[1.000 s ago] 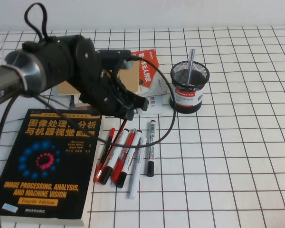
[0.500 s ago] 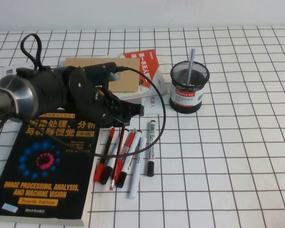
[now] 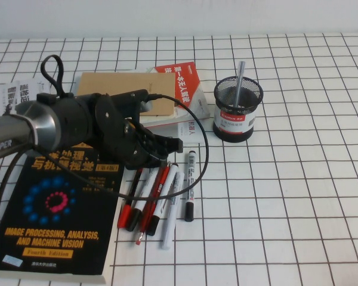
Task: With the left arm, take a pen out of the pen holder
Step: 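Take a marker out of the pen holder and lay it on the table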
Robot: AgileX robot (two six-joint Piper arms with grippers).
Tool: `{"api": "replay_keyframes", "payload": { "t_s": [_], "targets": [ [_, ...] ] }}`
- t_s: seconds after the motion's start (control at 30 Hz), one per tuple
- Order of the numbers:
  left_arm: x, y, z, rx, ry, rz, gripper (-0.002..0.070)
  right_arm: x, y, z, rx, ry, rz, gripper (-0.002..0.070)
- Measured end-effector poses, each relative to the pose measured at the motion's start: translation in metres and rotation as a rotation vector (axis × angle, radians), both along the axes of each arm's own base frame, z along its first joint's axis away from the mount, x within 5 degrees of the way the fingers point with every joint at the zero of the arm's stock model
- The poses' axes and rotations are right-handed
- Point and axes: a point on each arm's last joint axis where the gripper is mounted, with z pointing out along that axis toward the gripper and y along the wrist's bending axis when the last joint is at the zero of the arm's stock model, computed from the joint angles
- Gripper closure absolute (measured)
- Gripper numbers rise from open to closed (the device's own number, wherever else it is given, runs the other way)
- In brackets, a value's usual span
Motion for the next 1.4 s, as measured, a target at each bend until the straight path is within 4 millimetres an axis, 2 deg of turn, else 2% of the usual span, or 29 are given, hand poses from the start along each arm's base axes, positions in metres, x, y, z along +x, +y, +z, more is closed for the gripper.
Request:
{"api": "replay_keyframes", "payload": {
  "t_s": [0.17, 0.3, 0.4, 0.5, 0.67, 0.8, 0.87, 1.13, 1.3, 1.4],
  "targets": [
    [0.000, 0.000, 0.000, 0.000, 0.002, -0.001, 0.0385, 0.000, 0.000, 0.000, 0.000, 0.000, 0.000, 0.0693],
    [-0.001, 0.000, 0.001, -0.001, 0.000, -0.001, 0.0347, 0.000, 0.000, 0.000, 0.000, 0.000, 0.000, 0.0693],
    [-0.003, 0.001, 0.015, -0.004, -0.042, -0.025, 0.0344, 0.000, 0.000, 0.000, 0.000, 0.000, 0.000, 0.0693],
    [-0.007, 0.005, 0.047, -0.015, -0.164, -0.070, 0.0393, 0.000, 0.000, 0.000, 0.000, 0.000, 0.000, 0.0693],
    [-0.032, 0.020, 0.122, 0.018, -0.438, -0.181, 0.0610, 0.000, 0.000, 0.000, 0.000, 0.000, 0.000, 0.0692],
    [-0.067, 0.040, 0.152, 0.029, -0.565, -0.197, 0.0662, 0.000, 0.000, 0.000, 0.000, 0.000, 0.000, 0.0692],
    [-0.088, 0.052, 0.158, 0.019, -0.612, -0.183, 0.0669, 0.000, 0.000, 0.000, 0.000, 0.000, 0.000, 0.0692],
    [-0.167, 0.095, 0.140, -0.004, -0.706, -0.144, 0.0674, 0.000, 0.000, 0.000, 0.000, 0.000, 0.000, 0.0693],
    [-0.208, 0.115, 0.132, -0.026, -0.748, -0.143, 0.0674, 0.000, 0.000, 0.000, 0.000, 0.000, 0.000, 0.0693],
    [-0.226, 0.124, 0.124, -0.035, -0.768, -0.141, 0.0674, 0.000, 0.000, 0.000, 0.000, 0.000, 0.000, 0.0693]
  ]
}}
